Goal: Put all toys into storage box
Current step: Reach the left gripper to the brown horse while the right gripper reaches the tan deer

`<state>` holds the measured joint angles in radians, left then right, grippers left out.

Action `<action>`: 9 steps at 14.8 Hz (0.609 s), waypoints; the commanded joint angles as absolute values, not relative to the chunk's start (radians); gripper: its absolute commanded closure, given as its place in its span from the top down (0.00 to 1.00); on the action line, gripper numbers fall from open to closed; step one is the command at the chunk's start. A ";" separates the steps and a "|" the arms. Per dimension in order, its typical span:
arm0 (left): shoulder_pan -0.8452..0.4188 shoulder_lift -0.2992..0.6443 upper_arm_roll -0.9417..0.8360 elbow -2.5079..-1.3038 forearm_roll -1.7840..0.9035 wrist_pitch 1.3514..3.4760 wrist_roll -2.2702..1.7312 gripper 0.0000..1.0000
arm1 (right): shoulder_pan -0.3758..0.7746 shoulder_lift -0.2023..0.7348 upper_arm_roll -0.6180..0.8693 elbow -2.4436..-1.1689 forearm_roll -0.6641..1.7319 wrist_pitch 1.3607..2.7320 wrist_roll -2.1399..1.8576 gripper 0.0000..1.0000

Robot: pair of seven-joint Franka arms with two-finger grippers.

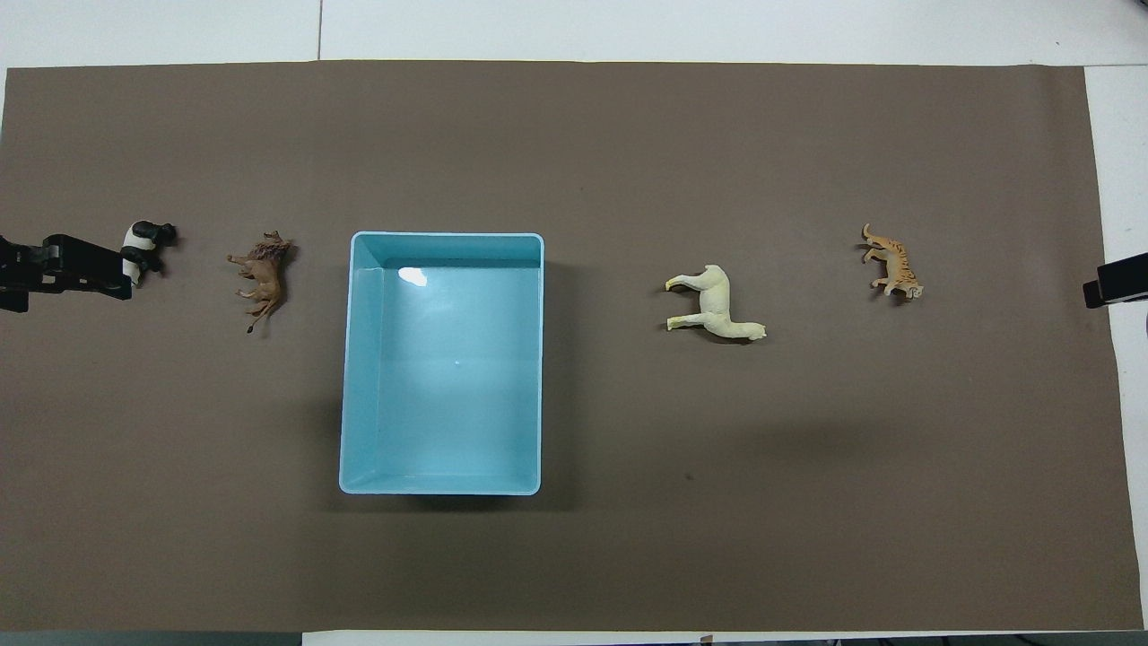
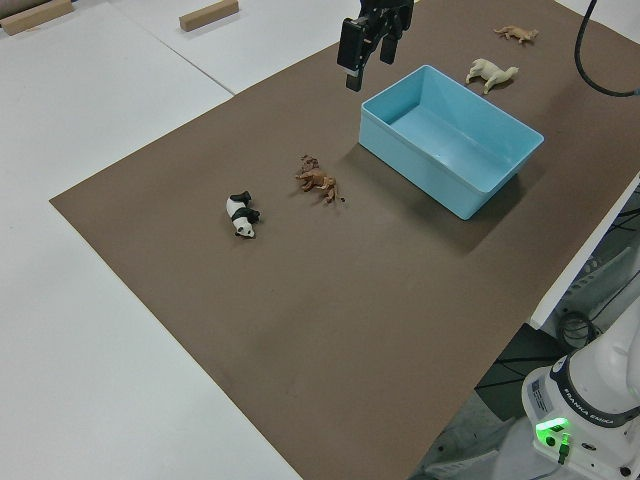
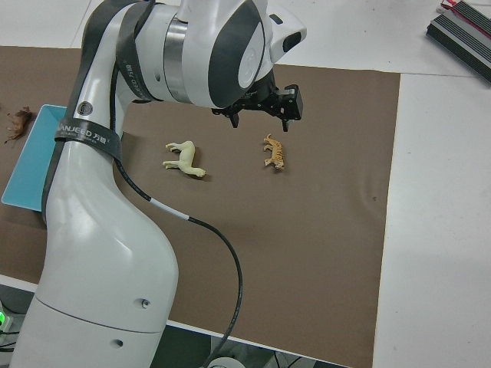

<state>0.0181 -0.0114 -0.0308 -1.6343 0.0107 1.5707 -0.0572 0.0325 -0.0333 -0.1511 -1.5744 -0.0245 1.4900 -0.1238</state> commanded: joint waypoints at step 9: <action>0.015 -0.076 -0.029 -1.801 -0.003 1.810 -0.051 1.00 | -0.002 -0.060 -0.144 -1.601 -0.044 1.479 -0.106 1.00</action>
<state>0.0180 -0.0157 -0.0315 -1.6542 0.0107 1.6352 -0.0572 0.0117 -0.0360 -0.1544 -1.5753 -0.0257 1.4818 -0.1215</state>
